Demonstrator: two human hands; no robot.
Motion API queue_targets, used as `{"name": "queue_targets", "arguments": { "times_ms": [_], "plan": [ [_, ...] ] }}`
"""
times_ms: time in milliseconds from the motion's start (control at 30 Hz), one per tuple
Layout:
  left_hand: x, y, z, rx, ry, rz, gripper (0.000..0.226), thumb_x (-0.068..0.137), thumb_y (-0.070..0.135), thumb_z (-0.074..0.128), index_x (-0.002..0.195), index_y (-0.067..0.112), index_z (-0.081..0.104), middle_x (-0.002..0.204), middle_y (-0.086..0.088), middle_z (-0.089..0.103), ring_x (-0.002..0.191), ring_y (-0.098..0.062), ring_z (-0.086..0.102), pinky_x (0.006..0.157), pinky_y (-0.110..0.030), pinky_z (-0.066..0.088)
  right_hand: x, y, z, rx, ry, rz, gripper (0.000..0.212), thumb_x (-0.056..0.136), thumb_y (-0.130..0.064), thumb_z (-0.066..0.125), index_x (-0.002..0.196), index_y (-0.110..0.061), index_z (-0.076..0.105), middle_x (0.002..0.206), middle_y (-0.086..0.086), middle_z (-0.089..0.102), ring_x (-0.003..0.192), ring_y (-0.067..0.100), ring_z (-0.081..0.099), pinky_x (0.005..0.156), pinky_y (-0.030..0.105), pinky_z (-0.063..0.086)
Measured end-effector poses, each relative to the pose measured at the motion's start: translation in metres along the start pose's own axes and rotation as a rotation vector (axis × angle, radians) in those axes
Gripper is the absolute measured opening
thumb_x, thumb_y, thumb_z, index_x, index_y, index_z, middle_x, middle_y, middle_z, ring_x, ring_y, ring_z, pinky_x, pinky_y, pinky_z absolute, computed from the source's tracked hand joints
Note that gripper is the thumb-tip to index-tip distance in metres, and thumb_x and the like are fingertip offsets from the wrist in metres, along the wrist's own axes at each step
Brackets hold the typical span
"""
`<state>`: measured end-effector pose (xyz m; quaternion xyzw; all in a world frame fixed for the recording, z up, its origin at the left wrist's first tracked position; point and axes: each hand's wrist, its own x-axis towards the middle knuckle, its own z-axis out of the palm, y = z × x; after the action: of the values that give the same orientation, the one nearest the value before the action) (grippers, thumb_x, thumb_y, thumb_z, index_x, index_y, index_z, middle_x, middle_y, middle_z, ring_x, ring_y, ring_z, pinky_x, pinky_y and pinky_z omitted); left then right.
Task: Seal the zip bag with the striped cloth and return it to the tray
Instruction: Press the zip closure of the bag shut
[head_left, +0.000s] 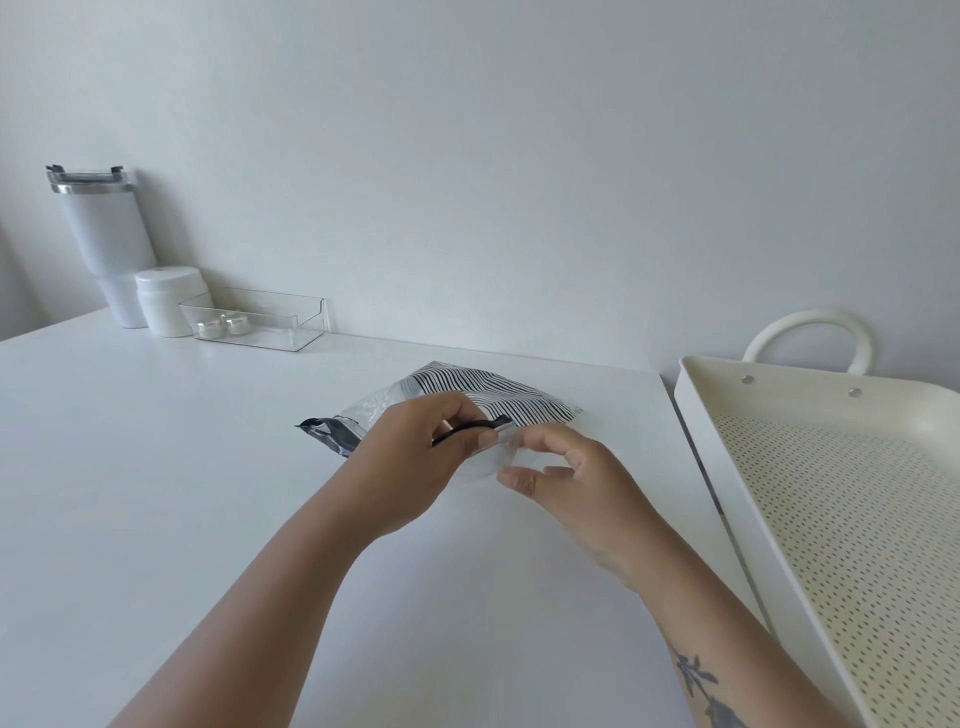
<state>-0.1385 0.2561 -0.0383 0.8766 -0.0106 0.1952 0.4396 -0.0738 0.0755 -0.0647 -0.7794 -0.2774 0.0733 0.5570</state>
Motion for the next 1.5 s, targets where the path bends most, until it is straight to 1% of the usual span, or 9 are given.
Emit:
{"name": "queue_targets", "arguments": {
  "times_ms": [100, 233, 400, 567, 667, 833, 1067, 1233, 1500],
  "plan": [
    [0.000, -0.001, -0.001, -0.021, 0.001, -0.009, 0.012, 0.089, 0.034, 0.064, 0.077, 0.033, 0.063, 0.066, -0.007, 0.061, 0.051, -0.011, 0.043, 0.044, -0.016, 0.034, 0.002, 0.003, 0.004, -0.122, 0.074, -0.067, 0.012, 0.082, -0.036, 0.072, 0.093, -0.037, 0.067, 0.113, -0.014, 0.064, 0.113, 0.002, 0.051, 0.095, 0.026, 0.042],
    [0.002, -0.002, -0.001, -0.003, 0.050, -0.001, 0.011, 0.090, 0.031, 0.063, 0.080, 0.033, 0.063, 0.072, 0.001, 0.065, 0.051, -0.006, 0.045, 0.045, -0.013, 0.036, 0.002, 0.002, 0.002, -0.171, 0.044, -0.088, 0.006, 0.086, -0.039, 0.066, 0.084, -0.043, 0.062, 0.102, -0.029, 0.061, 0.106, -0.017, 0.041, 0.083, 0.009, 0.032],
    [0.002, -0.003, 0.001, 0.013, 0.037, -0.014, 0.011, 0.091, 0.031, 0.062, 0.080, 0.032, 0.063, 0.072, -0.001, 0.064, 0.054, -0.007, 0.047, 0.049, -0.017, 0.038, 0.002, 0.003, 0.001, -0.254, 0.009, -0.124, 0.004, 0.089, -0.035, 0.064, 0.087, -0.031, 0.062, 0.101, -0.022, 0.059, 0.114, 0.003, 0.044, 0.084, 0.010, 0.032],
    [0.001, -0.003, 0.002, 0.006, -0.004, -0.016, 0.008, 0.088, 0.038, 0.064, 0.081, 0.034, 0.064, 0.073, -0.008, 0.065, 0.057, -0.012, 0.050, 0.054, -0.026, 0.041, 0.000, -0.008, -0.003, -0.014, 0.071, -0.135, 0.012, 0.086, -0.036, 0.067, 0.098, -0.034, 0.068, 0.103, -0.025, 0.067, 0.106, -0.008, 0.055, 0.089, 0.012, 0.036],
    [0.000, -0.001, 0.003, 0.012, -0.019, 0.013, 0.005, 0.086, 0.038, 0.066, 0.081, 0.036, 0.065, 0.073, 0.003, 0.066, 0.052, -0.002, 0.046, 0.048, -0.014, 0.036, 0.001, -0.011, -0.005, 0.100, 0.115, -0.109, 0.005, 0.087, -0.033, 0.067, 0.088, -0.030, 0.071, 0.094, -0.015, 0.073, 0.092, 0.000, 0.063, 0.087, 0.024, 0.043],
    [-0.001, 0.001, 0.006, 0.019, -0.027, 0.037, 0.009, 0.087, 0.035, 0.068, 0.079, 0.034, 0.064, 0.069, 0.021, 0.063, 0.051, 0.004, 0.048, 0.048, -0.008, 0.037, 0.000, -0.010, -0.005, 0.120, 0.087, -0.068, 0.004, 0.085, -0.033, 0.070, 0.088, -0.030, 0.071, 0.091, -0.009, 0.073, 0.088, 0.009, 0.064, 0.081, 0.025, 0.047],
    [-0.002, 0.006, 0.009, 0.101, -0.003, 0.077, 0.009, 0.086, 0.037, 0.068, 0.079, 0.031, 0.065, 0.080, 0.031, 0.061, 0.061, 0.004, 0.054, 0.051, -0.008, 0.041, 0.001, -0.010, -0.002, 0.047, 0.090, -0.071, 0.007, 0.090, -0.028, 0.063, 0.088, -0.025, 0.068, 0.093, -0.004, 0.070, 0.088, 0.008, 0.060, 0.070, 0.012, 0.042],
    [-0.003, 0.006, 0.007, 0.096, -0.021, 0.077, 0.009, 0.085, 0.036, 0.069, 0.078, 0.031, 0.066, 0.083, 0.027, 0.063, 0.049, 0.006, 0.050, 0.043, -0.006, 0.035, 0.001, -0.011, 0.000, 0.036, 0.087, -0.085, 0.007, 0.091, -0.024, 0.062, 0.086, -0.024, 0.068, 0.091, -0.005, 0.069, 0.085, 0.004, 0.058, 0.067, 0.006, 0.039],
    [-0.002, 0.003, 0.013, 0.182, 0.001, 0.081, 0.017, 0.091, 0.033, 0.061, 0.076, 0.026, 0.060, 0.066, 0.006, 0.057, 0.055, -0.004, 0.045, 0.054, -0.017, 0.039, -0.001, -0.010, 0.000, 0.063, 0.065, -0.089, 0.004, 0.090, -0.029, 0.063, 0.088, -0.027, 0.066, 0.085, -0.016, 0.066, 0.086, 0.003, 0.058, 0.071, 0.013, 0.042]
  ]
}}
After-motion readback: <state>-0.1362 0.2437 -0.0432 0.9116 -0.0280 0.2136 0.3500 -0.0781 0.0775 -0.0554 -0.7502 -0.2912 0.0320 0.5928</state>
